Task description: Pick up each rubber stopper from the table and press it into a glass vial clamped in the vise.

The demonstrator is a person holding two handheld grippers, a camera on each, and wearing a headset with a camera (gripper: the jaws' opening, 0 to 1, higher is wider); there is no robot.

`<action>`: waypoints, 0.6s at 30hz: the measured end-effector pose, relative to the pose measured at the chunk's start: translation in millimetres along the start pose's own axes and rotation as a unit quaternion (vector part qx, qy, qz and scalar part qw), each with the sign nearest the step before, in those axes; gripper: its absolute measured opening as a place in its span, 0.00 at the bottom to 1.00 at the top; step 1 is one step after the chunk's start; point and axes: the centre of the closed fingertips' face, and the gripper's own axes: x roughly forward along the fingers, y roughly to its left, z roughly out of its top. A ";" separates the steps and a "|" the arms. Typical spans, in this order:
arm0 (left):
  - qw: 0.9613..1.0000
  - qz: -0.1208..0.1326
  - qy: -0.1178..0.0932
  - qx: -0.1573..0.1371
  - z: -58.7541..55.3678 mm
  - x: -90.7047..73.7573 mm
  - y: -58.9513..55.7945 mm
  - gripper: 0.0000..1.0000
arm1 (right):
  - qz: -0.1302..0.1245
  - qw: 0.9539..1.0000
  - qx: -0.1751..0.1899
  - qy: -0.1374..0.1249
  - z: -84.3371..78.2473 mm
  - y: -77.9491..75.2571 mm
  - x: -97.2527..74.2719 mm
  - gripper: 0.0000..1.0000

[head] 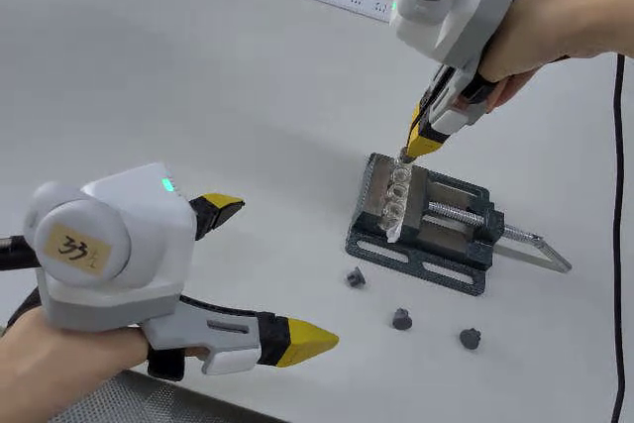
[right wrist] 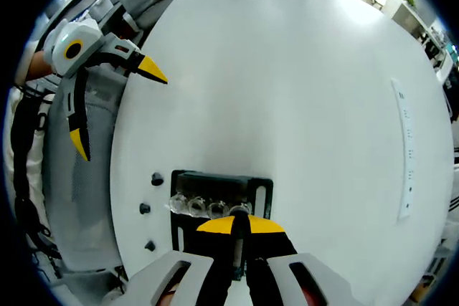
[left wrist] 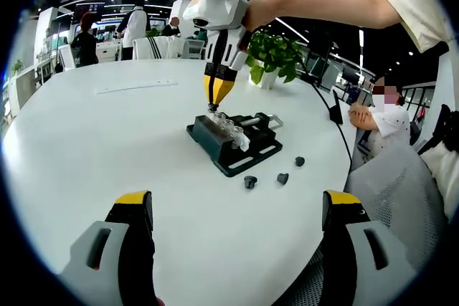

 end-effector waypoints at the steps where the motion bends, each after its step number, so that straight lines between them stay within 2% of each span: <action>1: 1.000 0.000 0.001 -0.001 -0.3 0.1 0.4 0.98 | 0.001 1.000 -0.005 0.000 0.7 -1.9 -0.1 0.00; 3: 1.000 0.000 0.000 -0.001 -0.1 0.3 -0.1 0.98 | 0.005 1.000 0.000 -0.003 1.4 -2.5 -1.7 0.00; 5: 1.000 -0.001 0.001 -0.001 -0.1 0.6 -0.3 0.98 | -0.004 1.000 0.015 -0.026 7.7 -6.3 -6.8 0.02; 9: 1.000 -0.002 0.003 0.000 -1.5 1.0 0.3 0.98 | -0.013 0.998 0.044 -0.038 5.3 -10.7 -18.4 0.01; 11: 1.000 -0.002 0.003 0.001 -1.9 0.8 0.8 0.98 | -0.008 0.997 0.067 -0.042 2.3 -9.4 -18.2 0.01; 15: 1.000 0.000 0.002 0.000 -2.1 0.5 2.7 0.98 | -0.006 0.996 0.080 -0.036 -3.7 -7.5 -13.0 0.01; 18: 1.000 0.001 0.001 0.000 -1.1 0.6 2.4 0.98 | 0.002 0.994 0.101 -0.050 0.0 -5.1 -8.7 0.01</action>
